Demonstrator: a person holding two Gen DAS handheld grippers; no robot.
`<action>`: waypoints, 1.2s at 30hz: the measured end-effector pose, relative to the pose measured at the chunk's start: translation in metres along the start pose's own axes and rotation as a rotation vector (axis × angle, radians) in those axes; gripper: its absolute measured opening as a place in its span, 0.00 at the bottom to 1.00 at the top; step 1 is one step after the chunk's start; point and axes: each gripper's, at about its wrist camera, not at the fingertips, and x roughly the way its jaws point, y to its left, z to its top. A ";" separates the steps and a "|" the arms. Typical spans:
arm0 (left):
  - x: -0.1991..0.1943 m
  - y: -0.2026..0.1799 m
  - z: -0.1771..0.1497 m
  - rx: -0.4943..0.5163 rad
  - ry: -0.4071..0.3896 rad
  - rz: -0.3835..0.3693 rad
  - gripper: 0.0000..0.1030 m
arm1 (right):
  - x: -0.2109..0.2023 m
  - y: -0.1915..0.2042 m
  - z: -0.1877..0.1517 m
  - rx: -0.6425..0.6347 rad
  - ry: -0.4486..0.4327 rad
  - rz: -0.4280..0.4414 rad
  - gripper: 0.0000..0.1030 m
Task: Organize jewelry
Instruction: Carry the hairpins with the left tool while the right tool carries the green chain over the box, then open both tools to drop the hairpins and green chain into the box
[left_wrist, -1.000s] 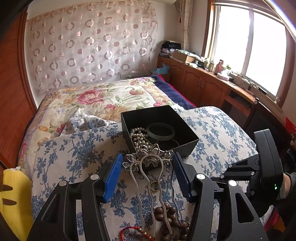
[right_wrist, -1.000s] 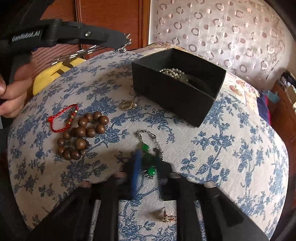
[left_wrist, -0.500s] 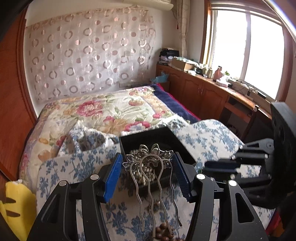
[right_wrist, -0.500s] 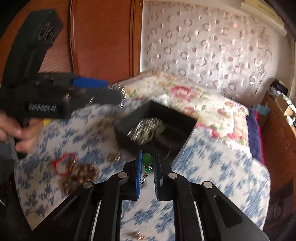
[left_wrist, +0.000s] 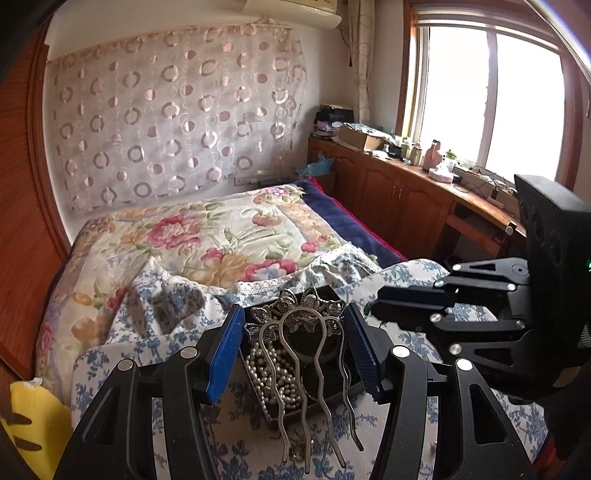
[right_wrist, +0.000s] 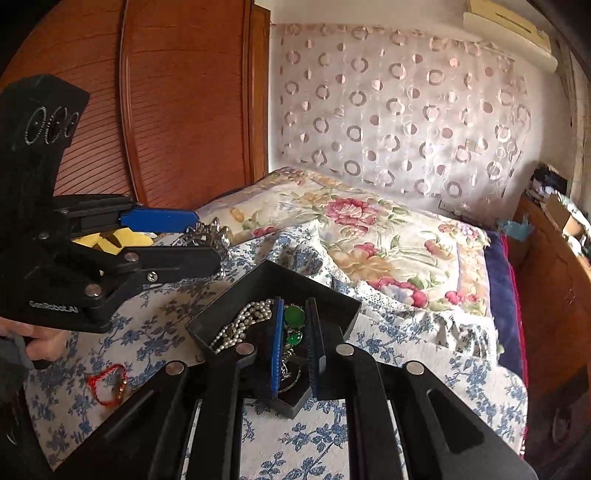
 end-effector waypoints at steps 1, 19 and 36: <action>0.003 0.000 0.001 0.000 0.002 -0.001 0.52 | 0.003 -0.002 -0.001 0.007 0.004 0.002 0.13; 0.053 -0.003 -0.001 0.001 0.074 -0.011 0.52 | 0.011 -0.024 -0.034 0.097 0.061 -0.029 0.24; 0.081 -0.015 -0.009 0.024 0.118 -0.008 0.66 | -0.014 -0.030 -0.077 0.147 0.085 -0.057 0.24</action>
